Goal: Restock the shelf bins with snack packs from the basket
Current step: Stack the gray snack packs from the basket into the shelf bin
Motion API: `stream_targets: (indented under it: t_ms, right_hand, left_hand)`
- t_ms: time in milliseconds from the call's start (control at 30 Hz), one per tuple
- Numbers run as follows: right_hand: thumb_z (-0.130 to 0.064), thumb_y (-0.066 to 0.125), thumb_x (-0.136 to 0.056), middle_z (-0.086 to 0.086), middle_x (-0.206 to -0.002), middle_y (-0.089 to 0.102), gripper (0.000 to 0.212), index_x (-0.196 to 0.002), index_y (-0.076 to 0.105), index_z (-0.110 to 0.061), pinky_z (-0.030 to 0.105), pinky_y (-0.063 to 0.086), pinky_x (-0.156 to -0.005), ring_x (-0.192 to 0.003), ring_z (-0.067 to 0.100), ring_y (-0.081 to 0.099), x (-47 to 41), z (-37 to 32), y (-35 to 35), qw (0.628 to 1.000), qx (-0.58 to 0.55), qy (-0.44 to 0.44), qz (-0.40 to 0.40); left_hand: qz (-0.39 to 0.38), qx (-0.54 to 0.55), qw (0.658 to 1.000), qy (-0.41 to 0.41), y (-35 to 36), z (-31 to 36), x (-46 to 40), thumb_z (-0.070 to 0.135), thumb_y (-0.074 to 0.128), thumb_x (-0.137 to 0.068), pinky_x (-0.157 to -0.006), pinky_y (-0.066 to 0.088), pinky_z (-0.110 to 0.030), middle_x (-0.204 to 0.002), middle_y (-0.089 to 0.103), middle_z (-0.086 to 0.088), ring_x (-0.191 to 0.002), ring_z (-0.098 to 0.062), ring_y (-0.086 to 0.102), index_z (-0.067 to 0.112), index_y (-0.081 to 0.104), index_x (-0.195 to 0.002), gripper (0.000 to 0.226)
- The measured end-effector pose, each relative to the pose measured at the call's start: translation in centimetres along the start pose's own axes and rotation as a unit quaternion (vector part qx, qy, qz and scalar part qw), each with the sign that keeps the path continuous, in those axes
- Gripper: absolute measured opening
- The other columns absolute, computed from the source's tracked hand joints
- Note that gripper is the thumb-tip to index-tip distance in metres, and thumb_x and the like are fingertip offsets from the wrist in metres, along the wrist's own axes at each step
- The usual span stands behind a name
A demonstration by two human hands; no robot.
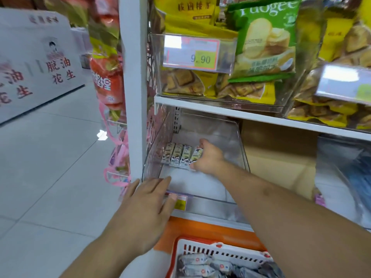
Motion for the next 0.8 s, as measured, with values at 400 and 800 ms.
stream_targets:
  t_ms: [400,800]
  right_hand:
    - [-0.007,0.078,-0.083,0.007,-0.159,0.047,0.1,-0.165,0.023,-0.022,0.021,0.049,-0.081,-0.123,0.028,0.062,-2.2,0.4,1.6,1.0,0.024,0.0,-0.011]
    - [-0.021,0.082,-0.09,-0.005,-0.163,0.043,0.088,-0.163,0.031,-0.025,0.026,0.046,-0.097,-0.139,0.019,0.052,7.6,-2.9,-3.6,0.993,-0.071,-0.096,0.015]
  left_hand:
    - [-0.003,0.015,1.0,-0.014,0.5,0.2,-0.7,0.059,0.013,-0.097,-0.125,0.017,-0.034,-0.152,0.047,0.013,-0.141,-0.007,0.033,0.031,0.042,-0.153,0.069]
    - [0.039,0.07,0.997,0.004,-1.3,2.5,1.1,0.057,0.028,-0.1,-0.12,0.032,-0.035,-0.151,0.048,0.011,-0.14,-0.013,0.042,0.032,0.054,-0.146,0.059]
Point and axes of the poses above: each hand's wrist, its own x-axis away from the middle knuckle, its own y-axis out of the palm, z = x × y, the point moved 4 cm from there along -x, towards the middle knuckle
